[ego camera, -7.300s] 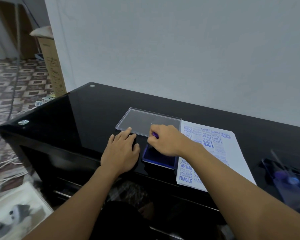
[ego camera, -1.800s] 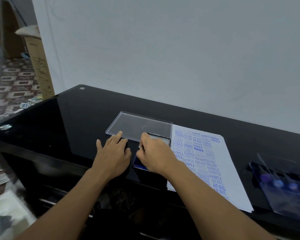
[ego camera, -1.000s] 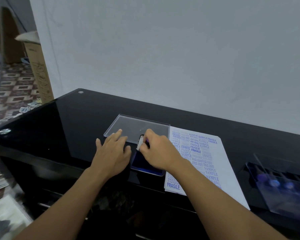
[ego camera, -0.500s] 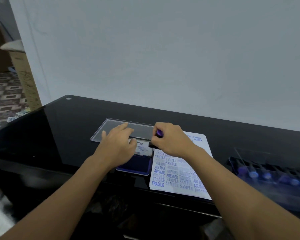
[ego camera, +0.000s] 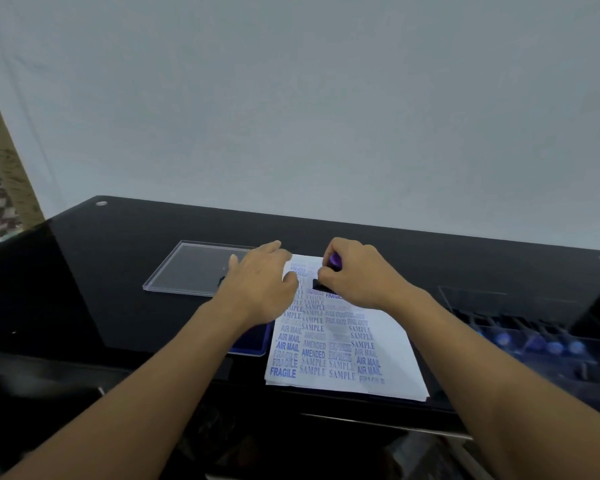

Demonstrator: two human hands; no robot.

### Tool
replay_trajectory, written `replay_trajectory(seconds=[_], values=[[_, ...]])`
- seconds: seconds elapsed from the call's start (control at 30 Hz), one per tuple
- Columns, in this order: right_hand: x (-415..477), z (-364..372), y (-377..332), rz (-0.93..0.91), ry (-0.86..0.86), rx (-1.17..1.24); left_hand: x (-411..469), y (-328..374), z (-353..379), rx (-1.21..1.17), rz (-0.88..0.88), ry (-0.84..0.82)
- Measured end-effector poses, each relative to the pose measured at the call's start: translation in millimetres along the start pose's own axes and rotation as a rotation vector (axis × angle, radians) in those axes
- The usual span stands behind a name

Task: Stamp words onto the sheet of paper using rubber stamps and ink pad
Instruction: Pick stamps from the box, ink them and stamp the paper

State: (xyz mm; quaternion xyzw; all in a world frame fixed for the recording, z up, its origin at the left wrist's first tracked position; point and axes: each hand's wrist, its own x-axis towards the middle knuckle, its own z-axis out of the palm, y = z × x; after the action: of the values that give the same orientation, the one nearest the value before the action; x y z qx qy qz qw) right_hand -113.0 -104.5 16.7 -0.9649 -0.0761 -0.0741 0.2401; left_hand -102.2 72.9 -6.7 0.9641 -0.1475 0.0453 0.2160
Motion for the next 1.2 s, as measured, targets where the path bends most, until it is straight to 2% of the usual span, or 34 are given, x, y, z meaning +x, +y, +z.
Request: replay_trajectory(seconds=[0.6, 0.97, 1.2], values=[[21, -25, 96, 0.154, -0.018, -0.079, 70, 59, 57, -0.080, 0.079, -0.103], [51, -30, 114, 0.239, -0.059, 0.001, 106, 61, 80, -0.057, 0.064, -0.119], [72, -26, 120, 0.243, -0.135, -0.056, 114, 60, 96, -0.052, 0.094, -0.123]])
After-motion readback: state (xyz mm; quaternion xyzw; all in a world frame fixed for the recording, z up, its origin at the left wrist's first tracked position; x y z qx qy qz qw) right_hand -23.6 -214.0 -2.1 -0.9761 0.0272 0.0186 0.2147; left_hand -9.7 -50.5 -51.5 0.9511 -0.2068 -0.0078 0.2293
